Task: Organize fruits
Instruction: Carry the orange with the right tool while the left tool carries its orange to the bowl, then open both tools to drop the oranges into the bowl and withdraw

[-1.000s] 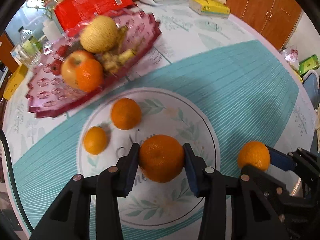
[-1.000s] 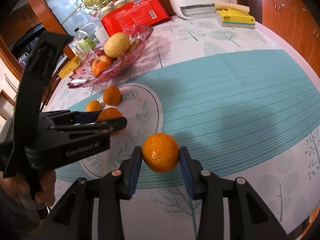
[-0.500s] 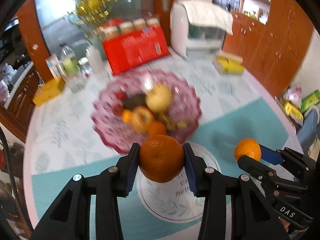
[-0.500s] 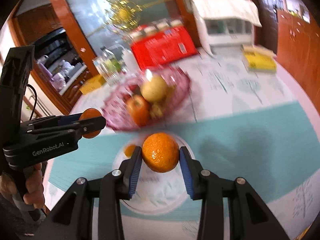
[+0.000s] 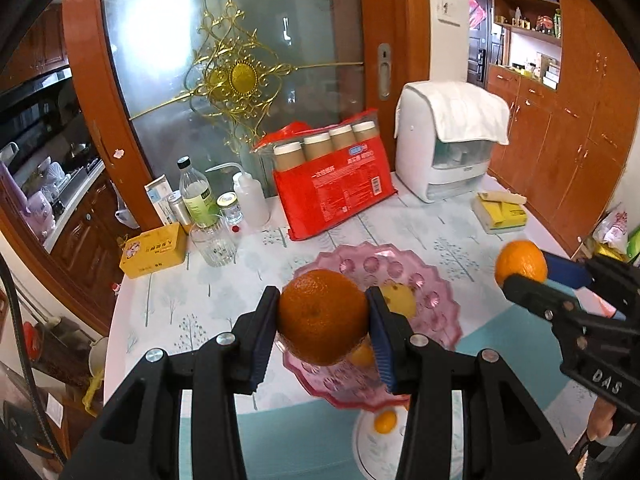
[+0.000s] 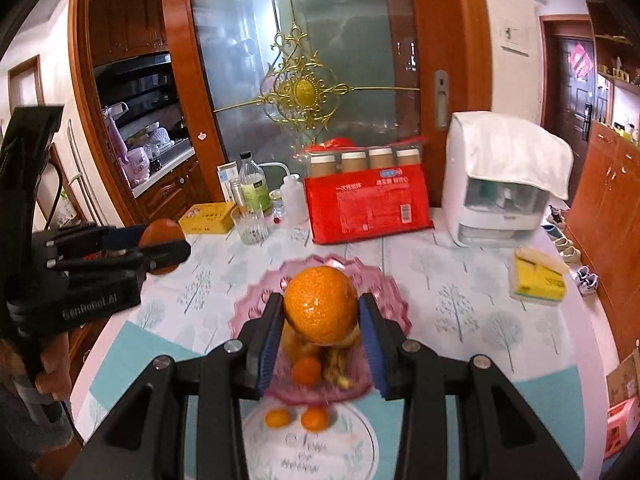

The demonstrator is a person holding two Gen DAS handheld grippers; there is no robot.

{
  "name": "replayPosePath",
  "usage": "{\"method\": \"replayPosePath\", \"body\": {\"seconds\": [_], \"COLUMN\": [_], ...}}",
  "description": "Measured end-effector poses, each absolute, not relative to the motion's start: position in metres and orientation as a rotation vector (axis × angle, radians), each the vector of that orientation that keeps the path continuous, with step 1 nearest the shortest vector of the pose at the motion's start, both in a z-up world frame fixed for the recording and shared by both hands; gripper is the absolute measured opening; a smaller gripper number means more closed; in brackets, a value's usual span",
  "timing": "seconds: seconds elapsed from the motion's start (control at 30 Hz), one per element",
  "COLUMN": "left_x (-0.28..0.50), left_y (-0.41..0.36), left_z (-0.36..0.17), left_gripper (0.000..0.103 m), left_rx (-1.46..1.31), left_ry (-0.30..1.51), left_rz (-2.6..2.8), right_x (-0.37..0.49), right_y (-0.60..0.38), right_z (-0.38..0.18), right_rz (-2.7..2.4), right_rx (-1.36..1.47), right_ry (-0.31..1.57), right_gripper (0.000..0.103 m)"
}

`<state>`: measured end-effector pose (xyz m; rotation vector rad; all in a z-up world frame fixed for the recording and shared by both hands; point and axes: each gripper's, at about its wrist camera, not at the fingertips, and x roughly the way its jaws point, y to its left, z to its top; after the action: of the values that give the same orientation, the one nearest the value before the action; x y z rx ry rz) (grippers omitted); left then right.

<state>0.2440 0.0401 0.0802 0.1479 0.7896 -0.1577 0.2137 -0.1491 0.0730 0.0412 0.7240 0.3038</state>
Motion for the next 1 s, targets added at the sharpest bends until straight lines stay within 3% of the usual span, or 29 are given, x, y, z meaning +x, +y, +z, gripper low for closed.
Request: {"method": "replayPosePath", "body": {"seconds": [0.47, 0.8, 0.93, 1.0], "left_x": [0.332, 0.348, 0.347, 0.346], "left_y": [0.042, 0.042, 0.044, 0.044], "left_z": [-0.069, -0.115, -0.113, -0.110], "left_gripper": [0.042, 0.044, 0.066, 0.071], "left_rx": [0.117, 0.100, 0.076, 0.080], "left_ry": [1.085, 1.157, 1.140, 1.126], "left_rz": [-0.196, -0.212, -0.213, -0.208], "right_x": [0.349, 0.377, 0.375, 0.374], "right_y": [-0.122, -0.108, -0.112, -0.112], "right_z": [-0.049, -0.097, -0.094, -0.090], "right_rz": [0.263, 0.237, 0.254, 0.266], "right_rx": [0.198, 0.196, 0.208, 0.217], "right_ry": [0.965, 1.069, 1.041, 1.030], "right_gripper": [0.038, 0.040, 0.045, 0.047]}}
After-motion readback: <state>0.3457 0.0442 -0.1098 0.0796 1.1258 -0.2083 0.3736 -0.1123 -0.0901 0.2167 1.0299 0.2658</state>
